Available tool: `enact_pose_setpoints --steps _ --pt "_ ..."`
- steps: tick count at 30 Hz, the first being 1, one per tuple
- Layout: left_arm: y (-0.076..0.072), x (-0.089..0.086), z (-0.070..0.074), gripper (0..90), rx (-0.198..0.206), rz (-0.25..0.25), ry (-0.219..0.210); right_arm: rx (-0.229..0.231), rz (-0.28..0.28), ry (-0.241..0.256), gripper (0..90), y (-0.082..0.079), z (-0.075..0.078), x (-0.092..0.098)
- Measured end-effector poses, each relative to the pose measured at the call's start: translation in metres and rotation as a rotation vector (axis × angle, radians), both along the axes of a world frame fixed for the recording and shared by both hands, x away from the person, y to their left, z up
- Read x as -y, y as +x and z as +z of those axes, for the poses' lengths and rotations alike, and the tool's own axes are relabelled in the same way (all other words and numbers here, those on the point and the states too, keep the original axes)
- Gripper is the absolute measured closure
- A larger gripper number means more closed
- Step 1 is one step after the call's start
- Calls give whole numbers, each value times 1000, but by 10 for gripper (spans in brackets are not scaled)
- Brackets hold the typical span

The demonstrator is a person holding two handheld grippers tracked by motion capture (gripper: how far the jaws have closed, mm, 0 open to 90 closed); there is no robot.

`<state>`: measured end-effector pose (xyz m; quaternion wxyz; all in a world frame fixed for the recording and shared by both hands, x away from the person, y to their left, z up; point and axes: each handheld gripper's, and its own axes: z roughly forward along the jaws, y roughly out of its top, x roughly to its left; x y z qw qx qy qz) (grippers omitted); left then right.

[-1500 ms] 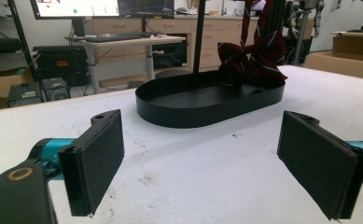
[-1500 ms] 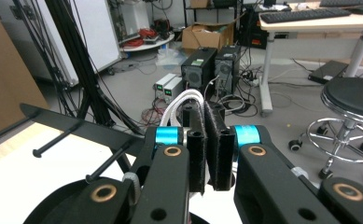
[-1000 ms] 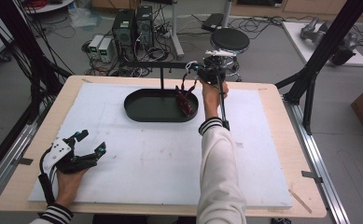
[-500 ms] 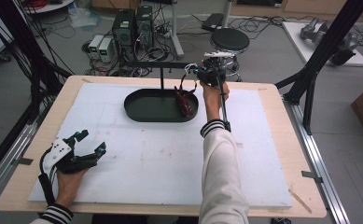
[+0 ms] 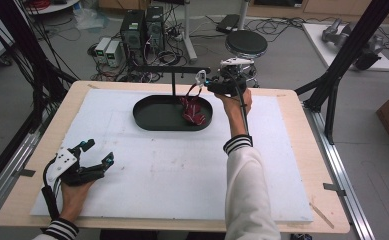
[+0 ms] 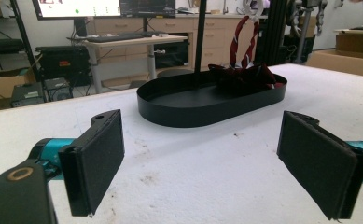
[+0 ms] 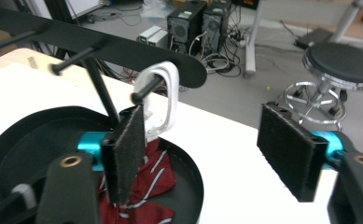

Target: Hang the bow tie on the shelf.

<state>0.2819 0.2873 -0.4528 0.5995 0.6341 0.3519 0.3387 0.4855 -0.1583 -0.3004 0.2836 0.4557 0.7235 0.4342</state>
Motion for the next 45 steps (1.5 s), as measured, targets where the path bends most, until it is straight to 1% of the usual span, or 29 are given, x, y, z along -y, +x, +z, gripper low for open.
enact_pose_setpoints --steps 2,3,5,6,8,10,11,13,15,22,24,26,27,28,29,30,31,32,33,34,35,36,37,39,40,41,42,43,45 --pt "0 0 0 151 0 0 0 15 23 15 208 -6 7 4" --pt "0 0 0 151 0 0 0 15 37 44 176 -10 10 8" --pt "0 0 0 151 -1 2 3 17 51 70 113 -17 15 15" --pt "0 0 0 151 0 2 8 35 54 84 113 -22 17 18" --pt "-1 0 0 151 2 5 7 93 59 107 112 -34 17 25" --pt "-1 0 0 151 2 6 7 72 78 104 109 -44 18 32" --pt "0 0 0 151 3 4 7 110 88 118 109 -53 17 39" --pt "0 0 0 151 2 4 8 121 105 136 109 -69 16 50" --pt "-1 0 0 151 3 3 6 152 108 153 109 -84 12 58" --pt "-1 0 0 151 9 5 1 219 82 190 109 -135 -5 81" --pt "-2 0 0 151 13 6 -1 265 65 192 109 -152 -11 89" --pt "-2 0 0 151 15 4 0 299 41 193 109 -170 -22 96" --pt "-2 0 0 151 15 4 0 315 22 196 109 -180 -33 100" --pt "-2 0 0 151 17 5 -2 315 14 194 109 -186 -40 102" --pt "-3 0 0 151 20 5 -4 322 3 196 109 -194 -53 106" --pt "-3 0 0 151 28 6 0 322 -5 188 109 -199 -61 108" --pt "-3 0 0 151 31 6 2 319 -23 177 109 -206 -73 110" --pt "-4 0 0 151 31 6 -1 316 -29 177 109 -210 -81 111" --pt "-4 0 0 150 29 6 -4 321 -35 187 109 -214 -93 113" --pt "-4 -1 0 150 29 5 -5 328 -41 181 109 -217 -101 114" --pt "-5 -1 0 149 31 7 -6 279 -59 159 109 -219 -105 113" --pt "-5 -1 0 150 30 7 -6 246 -82 132 108 -218 -107 110" --pt "-5 0 0 150 32 7 -6 235 -93 106 109 -217 -108 107" --pt "-6 0 0 150 35 9 -4 245 -86 61 109 -217 -109 100" --pt "-7 0 0 150 36 10 -5 251 -83 51 109 -217 -109 97" --pt "-7 0 0 150 35 11 -5 268 -77 46 109 -218 -111 94" --pt "-7 0 0 150 35 12 -7 295 -69 65 109 -219 -115 92" --pt "-7 0 0 150 36 13 -8 298 -68 87 109 -220 -121 91" --pt "-8 0 0 150 38 13 -8 274 -72 127 109 -219 -133 91"
